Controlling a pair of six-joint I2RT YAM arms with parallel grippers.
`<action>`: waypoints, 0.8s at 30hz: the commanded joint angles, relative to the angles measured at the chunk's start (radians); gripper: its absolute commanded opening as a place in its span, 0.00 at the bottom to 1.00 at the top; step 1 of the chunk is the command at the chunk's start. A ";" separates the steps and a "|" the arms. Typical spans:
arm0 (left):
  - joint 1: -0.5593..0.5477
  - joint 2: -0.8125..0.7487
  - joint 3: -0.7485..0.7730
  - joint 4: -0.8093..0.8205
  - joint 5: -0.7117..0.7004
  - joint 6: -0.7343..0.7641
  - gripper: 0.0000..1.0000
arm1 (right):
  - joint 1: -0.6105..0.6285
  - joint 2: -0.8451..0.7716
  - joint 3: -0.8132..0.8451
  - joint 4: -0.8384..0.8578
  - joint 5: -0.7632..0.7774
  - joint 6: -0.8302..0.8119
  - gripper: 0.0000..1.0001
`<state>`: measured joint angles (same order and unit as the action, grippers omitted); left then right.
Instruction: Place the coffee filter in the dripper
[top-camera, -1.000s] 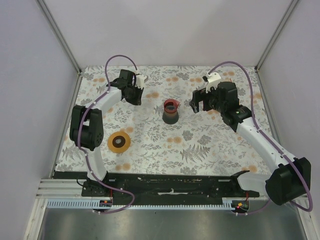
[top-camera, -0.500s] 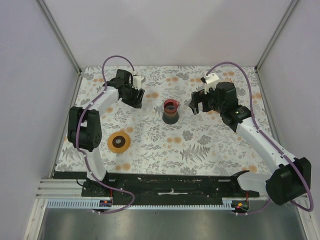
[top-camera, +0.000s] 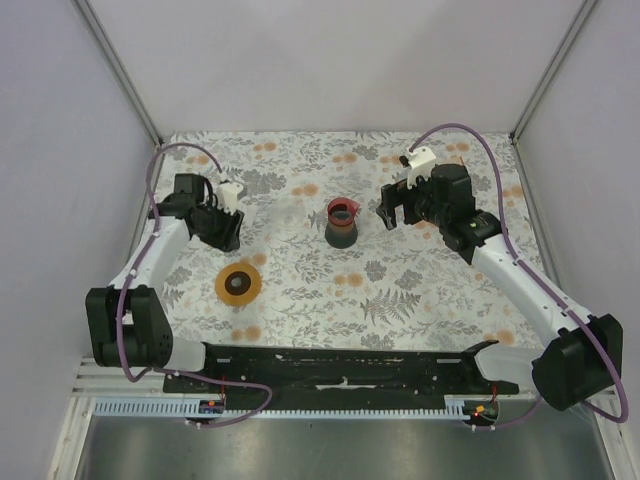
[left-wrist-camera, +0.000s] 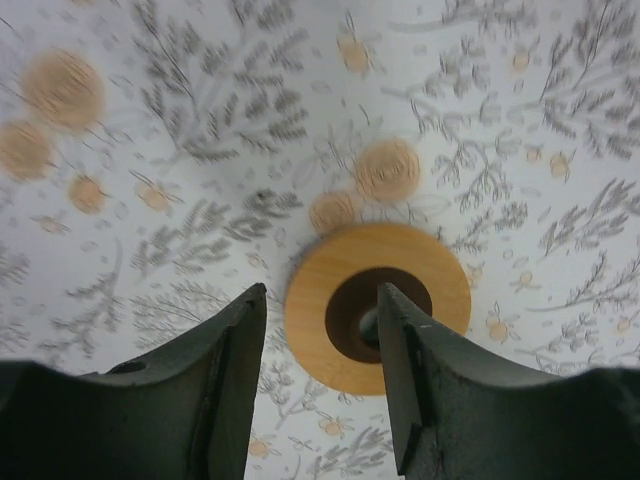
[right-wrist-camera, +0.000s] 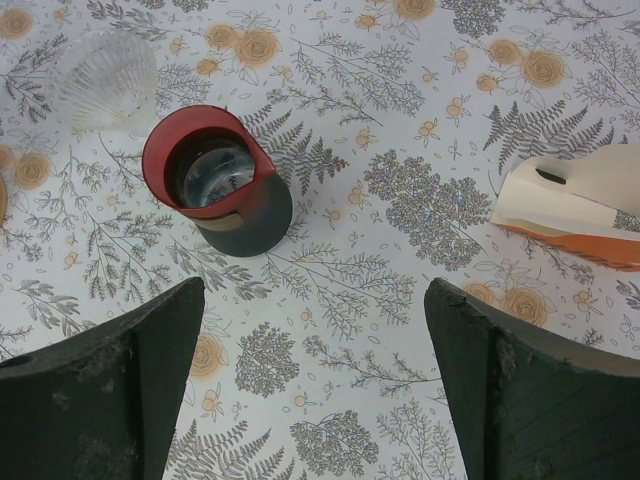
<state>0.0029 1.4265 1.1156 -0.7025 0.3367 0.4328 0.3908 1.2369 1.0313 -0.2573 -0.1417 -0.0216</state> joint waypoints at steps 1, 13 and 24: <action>-0.014 -0.063 -0.147 -0.014 -0.057 0.099 0.51 | 0.010 -0.007 0.044 0.012 -0.009 -0.017 0.98; -0.083 -0.072 -0.283 0.020 -0.152 0.144 0.45 | 0.014 0.001 0.042 0.012 0.007 -0.029 0.98; -0.191 -0.054 -0.416 0.259 -0.292 0.075 0.43 | 0.013 0.016 0.052 0.007 -0.007 -0.029 0.98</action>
<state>-0.1268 1.3830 0.7475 -0.5919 0.1101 0.5323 0.3988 1.2518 1.0351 -0.2607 -0.1417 -0.0387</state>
